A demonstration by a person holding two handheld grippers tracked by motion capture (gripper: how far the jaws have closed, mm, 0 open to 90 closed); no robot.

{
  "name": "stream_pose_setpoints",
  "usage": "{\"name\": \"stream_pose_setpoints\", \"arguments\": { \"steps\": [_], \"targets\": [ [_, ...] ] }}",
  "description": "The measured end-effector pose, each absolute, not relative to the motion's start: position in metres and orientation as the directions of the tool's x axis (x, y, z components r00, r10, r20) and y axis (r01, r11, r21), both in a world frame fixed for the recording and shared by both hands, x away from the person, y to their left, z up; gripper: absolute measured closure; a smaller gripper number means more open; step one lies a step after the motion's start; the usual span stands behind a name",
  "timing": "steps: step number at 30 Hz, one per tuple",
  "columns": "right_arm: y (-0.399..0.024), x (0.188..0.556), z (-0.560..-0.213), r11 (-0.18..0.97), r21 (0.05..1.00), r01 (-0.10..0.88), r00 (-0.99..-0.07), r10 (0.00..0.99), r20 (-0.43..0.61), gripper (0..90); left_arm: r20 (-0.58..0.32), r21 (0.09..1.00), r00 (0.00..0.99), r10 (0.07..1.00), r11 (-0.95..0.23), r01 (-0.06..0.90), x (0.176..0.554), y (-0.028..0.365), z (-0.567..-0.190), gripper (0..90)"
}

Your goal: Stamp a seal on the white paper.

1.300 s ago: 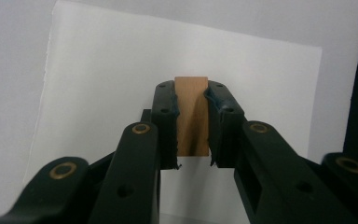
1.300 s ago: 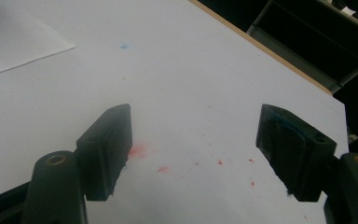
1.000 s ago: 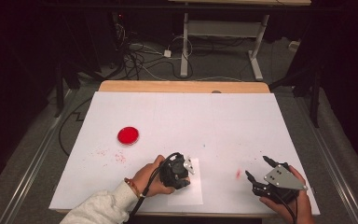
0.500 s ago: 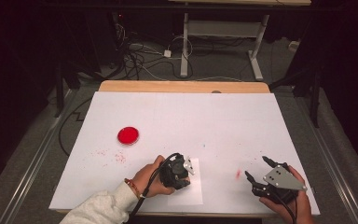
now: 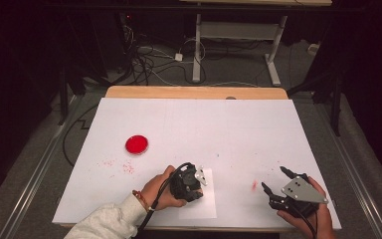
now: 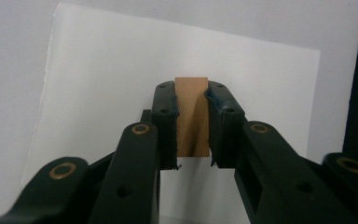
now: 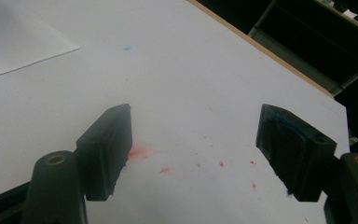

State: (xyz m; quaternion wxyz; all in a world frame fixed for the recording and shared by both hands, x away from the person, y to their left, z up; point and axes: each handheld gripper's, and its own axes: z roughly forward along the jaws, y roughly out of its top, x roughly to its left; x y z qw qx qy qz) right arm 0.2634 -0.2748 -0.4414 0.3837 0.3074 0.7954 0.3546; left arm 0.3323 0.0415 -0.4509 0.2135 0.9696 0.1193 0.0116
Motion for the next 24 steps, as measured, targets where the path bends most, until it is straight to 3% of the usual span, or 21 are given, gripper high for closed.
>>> {"name": "stream_pose_setpoints", "arguments": {
  "steps": [9, 24],
  "targets": [
    [-0.276, 0.263, -0.44, 0.557, 0.803, 0.213, -0.515, 0.762, -0.392, 27.2, -0.026, 0.518, 0.965, 0.263, -0.822, 0.238, 0.331, 0.056, -0.423, 73.7],
    [-0.277, 0.262, -0.438, 0.549, 0.81, 0.206, -0.513, 0.766, -0.388, 27.2, 0.027, 0.549, 0.933, 0.36, -0.785, 0.287, 0.343, 0.085, -0.409, 73.7]
  ]
}}
